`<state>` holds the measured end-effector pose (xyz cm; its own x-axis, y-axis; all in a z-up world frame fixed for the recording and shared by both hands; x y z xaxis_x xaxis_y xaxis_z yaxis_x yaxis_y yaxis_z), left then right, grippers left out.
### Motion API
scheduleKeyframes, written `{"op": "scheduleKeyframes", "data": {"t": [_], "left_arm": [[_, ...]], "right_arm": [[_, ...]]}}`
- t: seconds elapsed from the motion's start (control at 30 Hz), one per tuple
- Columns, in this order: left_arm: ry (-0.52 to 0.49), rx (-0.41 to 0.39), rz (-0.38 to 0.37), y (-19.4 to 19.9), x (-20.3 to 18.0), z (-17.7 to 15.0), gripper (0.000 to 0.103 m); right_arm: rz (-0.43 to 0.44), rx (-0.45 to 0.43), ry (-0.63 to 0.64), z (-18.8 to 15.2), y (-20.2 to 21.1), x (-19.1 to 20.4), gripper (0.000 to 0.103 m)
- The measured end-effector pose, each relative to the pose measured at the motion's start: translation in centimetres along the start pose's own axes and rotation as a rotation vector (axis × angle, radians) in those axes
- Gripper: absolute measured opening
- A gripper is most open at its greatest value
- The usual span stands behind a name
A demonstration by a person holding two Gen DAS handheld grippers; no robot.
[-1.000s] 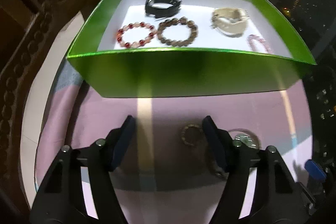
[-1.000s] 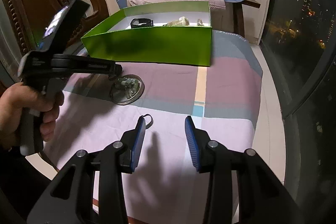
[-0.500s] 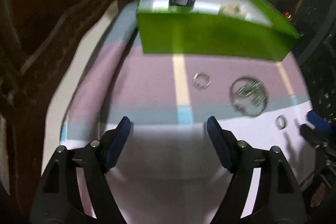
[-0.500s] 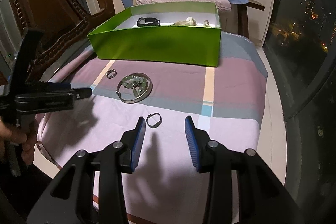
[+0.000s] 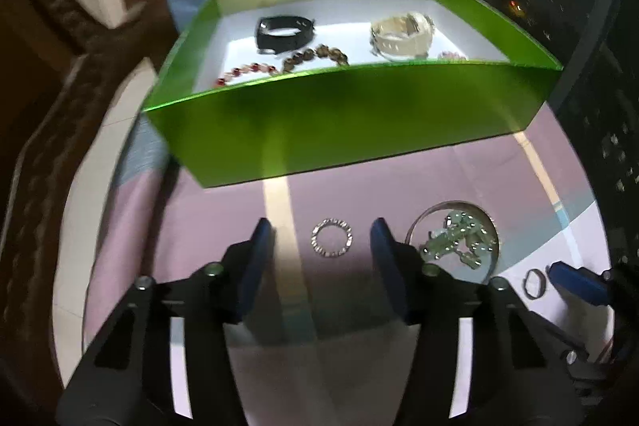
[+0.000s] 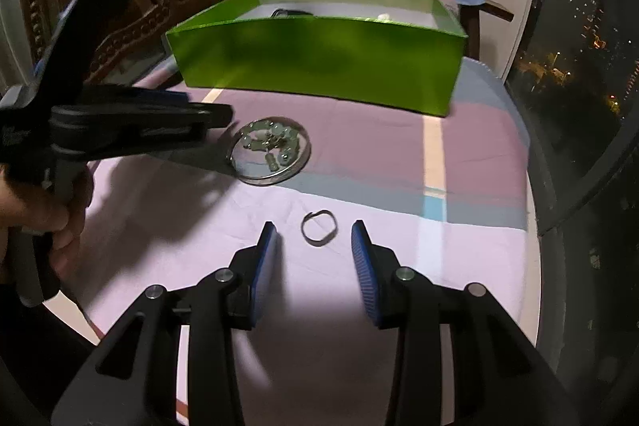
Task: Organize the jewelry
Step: 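Close the right tool on the silver ring while the left tool closes on the rhinestone ring, then lift the rhinestone ring with the left tool while the right tool lifts its ring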
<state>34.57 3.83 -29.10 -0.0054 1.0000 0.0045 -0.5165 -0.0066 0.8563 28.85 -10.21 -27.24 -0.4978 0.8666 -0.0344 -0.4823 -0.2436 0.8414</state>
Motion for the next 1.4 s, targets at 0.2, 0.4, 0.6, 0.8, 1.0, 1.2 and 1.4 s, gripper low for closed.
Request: {"op": "scheduleKeyframes", "data": {"t": [0.2,0.4,0.6,0.8,1.0,1.2,1.4], "left_arm": [[-0.015,-0.005,-0.054,-0.4,-0.6,0.2,0.025],[0.011,0.011,-0.058,0.2,-0.2,-0.4,0.020],[0.047,-0.104,-0.063,8.6,0.6,-1.3,0.020],[0.097,-0.259,-0.046,20.6,0.8,-3.1,0.020],[0.127,-0.317,-0.053,26.7,-0.6,-5.9,0.020],[0.114,-0.312,-0.054,27.6,-1.7,-7.7,0.020],[0.127,-0.312,-0.066,28.3,-1.7,-8.6,0.020]], "right_arm": [[-0.016,-0.007,0.024,0.4,-0.4,0.4,0.019],[0.025,0.009,-0.008,0.7,-0.2,0.6,0.019],[0.021,-0.115,-0.052,2.3,5.0,-0.8,0.019],[0.024,-0.278,-0.077,3.5,14.7,-0.8,0.019],[0.003,-0.355,-0.097,3.8,21.3,0.4,0.019],[-0.016,-0.344,-0.109,2.8,22.3,1.1,0.019],[-0.028,-0.345,-0.107,1.8,23.3,1.6,0.019]]}}
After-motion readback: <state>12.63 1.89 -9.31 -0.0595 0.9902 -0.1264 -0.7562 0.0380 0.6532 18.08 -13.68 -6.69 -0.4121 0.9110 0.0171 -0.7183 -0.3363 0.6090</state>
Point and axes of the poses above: each gripper's, at about its wrist camera, not at the fingertips, and y roughly against the way its jaws point, x to its left, z to its top, the point moved 9 cm from there along -y, roughly the way its jaws point, and after that the axes turned 3 degrees about x, right-handed, at the moved point
